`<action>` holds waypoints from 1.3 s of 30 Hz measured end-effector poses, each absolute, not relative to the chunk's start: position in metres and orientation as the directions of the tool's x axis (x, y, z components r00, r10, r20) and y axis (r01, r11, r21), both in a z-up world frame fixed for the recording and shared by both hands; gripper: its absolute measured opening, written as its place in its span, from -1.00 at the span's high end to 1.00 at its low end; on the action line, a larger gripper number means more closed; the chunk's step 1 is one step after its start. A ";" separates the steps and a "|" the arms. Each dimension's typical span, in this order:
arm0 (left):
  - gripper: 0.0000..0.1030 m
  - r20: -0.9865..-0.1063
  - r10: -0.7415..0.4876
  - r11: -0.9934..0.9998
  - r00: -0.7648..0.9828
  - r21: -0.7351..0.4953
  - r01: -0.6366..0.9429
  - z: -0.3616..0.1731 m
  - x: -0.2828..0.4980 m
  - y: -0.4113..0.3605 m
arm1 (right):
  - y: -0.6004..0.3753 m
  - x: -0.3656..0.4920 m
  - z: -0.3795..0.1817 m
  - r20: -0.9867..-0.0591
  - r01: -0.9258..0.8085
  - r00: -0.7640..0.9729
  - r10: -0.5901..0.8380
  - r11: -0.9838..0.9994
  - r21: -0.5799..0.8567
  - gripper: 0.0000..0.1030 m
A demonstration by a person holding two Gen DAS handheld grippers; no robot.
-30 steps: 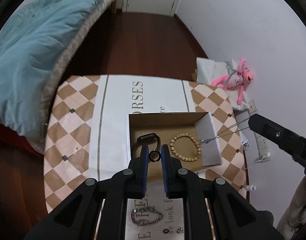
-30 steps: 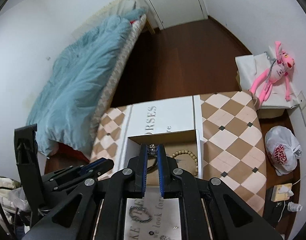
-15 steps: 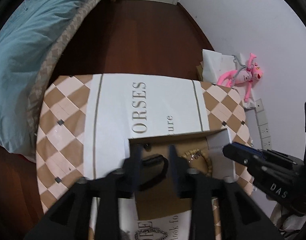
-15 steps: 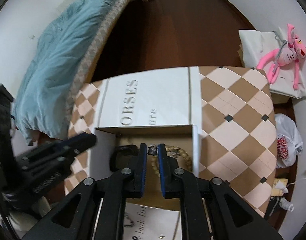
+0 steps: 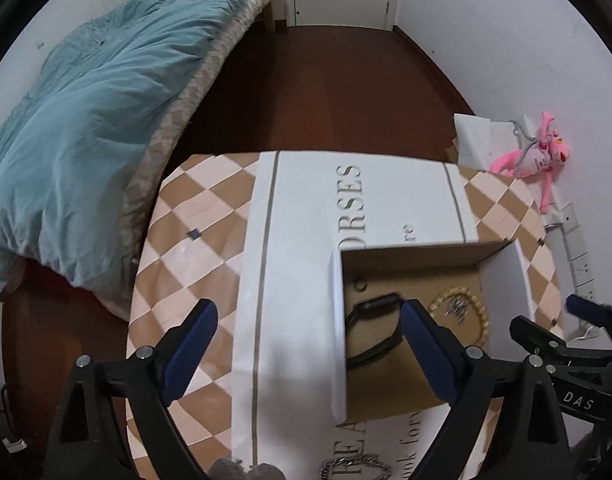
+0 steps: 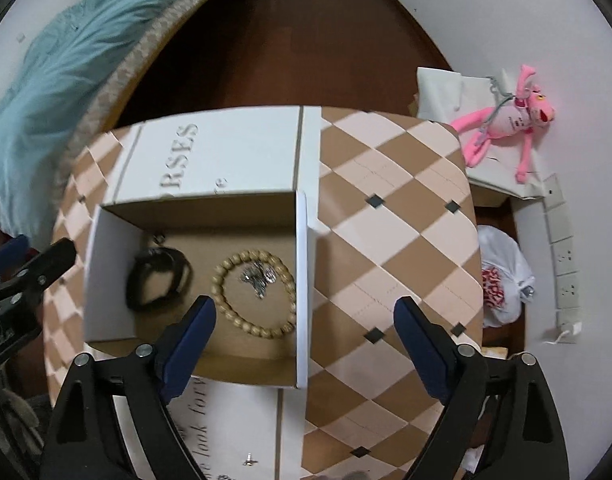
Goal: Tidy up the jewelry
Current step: 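Withdraw both tools and move back over the remaining jewelry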
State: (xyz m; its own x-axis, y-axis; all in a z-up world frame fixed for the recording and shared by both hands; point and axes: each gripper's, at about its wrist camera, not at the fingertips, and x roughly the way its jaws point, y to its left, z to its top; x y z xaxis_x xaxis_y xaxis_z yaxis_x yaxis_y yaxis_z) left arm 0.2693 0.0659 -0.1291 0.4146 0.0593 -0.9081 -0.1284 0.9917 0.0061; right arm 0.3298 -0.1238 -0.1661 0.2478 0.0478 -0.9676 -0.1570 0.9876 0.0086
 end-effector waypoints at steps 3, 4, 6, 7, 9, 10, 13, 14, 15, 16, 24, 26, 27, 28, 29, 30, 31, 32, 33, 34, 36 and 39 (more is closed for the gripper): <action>-0.82 -0.914 0.066 0.990 0.401 0.010 -0.141 -0.138 0.261 0.068 | -0.122 0.322 -0.171 -0.965 -0.155 0.260 0.023 0.988 -0.018 -0.90; -0.82 -0.915 0.066 0.990 0.398 0.010 -0.142 -0.139 0.259 0.068 | -0.121 0.320 -0.172 -0.965 -0.153 0.263 0.015 0.988 -0.027 -0.91; -0.83 -0.916 0.073 0.989 0.394 0.017 -0.144 -0.141 0.256 0.068 | -0.117 0.318 -0.174 -0.963 -0.153 0.268 0.011 0.988 -0.031 -0.91; -0.83 -0.917 0.074 0.989 0.393 0.016 -0.148 -0.141 0.254 0.069 | -0.116 0.317 -0.174 -0.962 -0.153 0.271 0.011 0.988 -0.032 -0.91; -0.83 -0.916 0.070 0.988 0.395 0.009 -0.153 -0.140 0.251 0.070 | -0.112 0.314 -0.174 -0.962 -0.153 0.271 0.021 0.988 -0.022 -0.91; -0.83 -0.913 0.075 0.988 0.400 0.013 -0.156 -0.137 0.249 0.070 | -0.111 0.313 -0.173 -0.961 -0.154 0.275 0.023 0.988 -0.021 -0.91; -0.83 -0.906 0.078 0.989 0.416 0.017 -0.150 -0.129 0.244 0.069 | -0.109 0.307 -0.166 -0.957 -0.152 0.289 0.032 0.988 -0.013 -0.91; -0.83 -0.902 0.079 0.989 0.425 0.017 -0.148 -0.126 0.242 0.069 | -0.109 0.305 -0.162 -0.954 -0.151 0.298 0.030 0.988 -0.016 -0.91; -0.83 -0.896 0.082 0.989 0.437 0.019 -0.148 -0.121 0.238 0.068 | -0.110 0.303 -0.159 -0.951 -0.151 0.308 0.027 0.988 -0.021 -0.91; -0.83 -0.891 0.087 0.989 0.445 0.023 -0.146 -0.117 0.235 0.067 | -0.110 0.299 -0.154 -0.946 -0.149 0.322 0.027 0.989 -0.023 -0.91; -0.83 -0.849 0.129 0.982 0.513 0.038 -0.184 -0.081 0.199 0.066 | -0.116 0.268 -0.107 -0.899 -0.132 0.437 0.016 0.990 -0.046 -0.92; -0.83 -0.841 0.133 0.982 0.524 0.038 -0.188 -0.074 0.190 0.065 | -0.117 0.258 -0.095 -0.887 -0.126 0.461 0.014 0.991 -0.049 -0.92; -0.83 -0.835 0.136 0.981 0.534 0.040 -0.188 -0.069 0.184 0.064 | -0.118 0.252 -0.089 -0.881 -0.126 0.472 0.016 0.991 -0.049 -0.92; -0.83 -0.830 0.136 0.981 0.541 0.038 -0.188 -0.064 0.178 0.064 | -0.118 0.246 -0.082 -0.874 -0.126 0.485 0.018 0.991 -0.049 -0.92; -0.83 -0.827 0.134 0.982 0.546 0.035 -0.188 -0.061 0.174 0.063 | -0.120 0.240 -0.075 -0.867 -0.124 0.497 0.021 0.991 -0.047 -0.92; -0.83 -0.823 0.132 0.982 0.553 0.032 -0.187 -0.056 0.170 0.063 | -0.120 0.237 -0.071 -0.865 -0.122 0.502 0.024 0.992 -0.044 -0.92; -0.83 -0.816 0.134 0.982 0.563 0.032 -0.187 -0.050 0.164 0.062 | -0.121 0.231 -0.064 -0.860 -0.120 0.509 0.031 0.992 -0.035 -0.92; -0.83 -0.812 0.137 0.981 0.568 0.033 -0.189 -0.047 0.160 0.063 | -0.122 0.226 -0.059 -0.856 -0.118 0.515 0.039 0.993 -0.026 -0.92; -0.83 -0.806 0.139 0.981 0.575 0.032 -0.192 -0.042 0.156 0.063 | -0.122 0.222 -0.056 -0.854 -0.117 0.519 0.044 0.993 -0.020 -0.92; -0.83 -0.799 0.144 0.980 0.583 0.032 -0.198 -0.037 0.150 0.064 | -0.123 0.216 -0.051 -0.850 -0.119 0.524 0.052 0.993 -0.013 -0.92; -0.83 -0.790 0.155 0.977 0.593 0.034 -0.210 -0.031 0.141 0.066 | -0.124 0.206 -0.044 -0.846 -0.119 0.528 0.071 0.993 0.009 -0.92; -0.83 -0.790 0.151 0.977 0.595 0.026 -0.214 -0.029 0.127 0.068 | -0.127 0.187 -0.040 -0.848 -0.122 0.518 0.107 0.991 0.051 -0.92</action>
State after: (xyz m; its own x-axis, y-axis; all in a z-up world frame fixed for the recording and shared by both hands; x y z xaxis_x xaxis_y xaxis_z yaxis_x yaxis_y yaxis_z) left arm 0.1273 0.0680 -0.0286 0.5946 0.1510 -0.7897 -0.2136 0.9766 0.0259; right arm 0.1869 -0.1269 -0.0401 0.5184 0.1072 -0.8484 -0.1222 0.9912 0.0506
